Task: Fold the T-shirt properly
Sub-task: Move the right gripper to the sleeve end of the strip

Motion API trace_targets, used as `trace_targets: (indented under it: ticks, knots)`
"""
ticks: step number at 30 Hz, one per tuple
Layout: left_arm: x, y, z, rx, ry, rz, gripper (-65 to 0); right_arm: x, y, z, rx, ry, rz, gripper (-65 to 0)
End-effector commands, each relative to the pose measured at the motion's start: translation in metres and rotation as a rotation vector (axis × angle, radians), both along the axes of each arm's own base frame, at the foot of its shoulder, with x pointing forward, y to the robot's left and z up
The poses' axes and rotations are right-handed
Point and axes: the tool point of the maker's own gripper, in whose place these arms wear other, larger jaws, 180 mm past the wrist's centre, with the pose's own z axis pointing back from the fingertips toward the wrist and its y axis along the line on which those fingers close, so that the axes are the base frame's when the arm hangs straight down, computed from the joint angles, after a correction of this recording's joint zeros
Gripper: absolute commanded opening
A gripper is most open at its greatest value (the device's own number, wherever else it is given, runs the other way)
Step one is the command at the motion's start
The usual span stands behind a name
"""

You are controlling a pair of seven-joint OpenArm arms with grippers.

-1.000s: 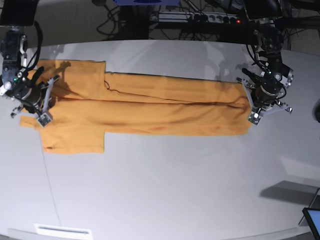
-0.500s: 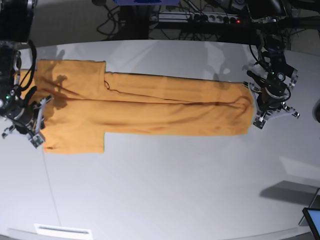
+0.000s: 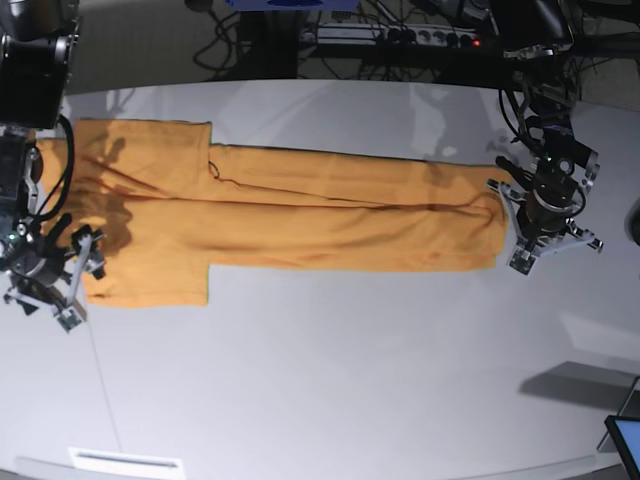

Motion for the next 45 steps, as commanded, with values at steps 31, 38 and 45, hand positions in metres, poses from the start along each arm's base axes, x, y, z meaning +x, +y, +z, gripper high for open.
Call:
trace_targets:
  ticks: [31, 38, 45]
  knots:
    - [0.008, 0.007, 0.015, 0.020, -0.047, 0.007, -65.0, 0.053, -0.004, -0.015, 0.175, 0.041, -0.091, -21.0]
    - [0.008, 0.005, 0.014, 0.020, -0.045, 0.001, -65.0, 0.051, -0.002, -0.025, 0.204, 0.052, -0.098, -21.5]
    - [0.008, 0.006, 0.015, 0.020, -0.046, 0.006, -65.0, 0.057, 0.000, -0.020, 0.202, 0.041, -0.091, -21.3]
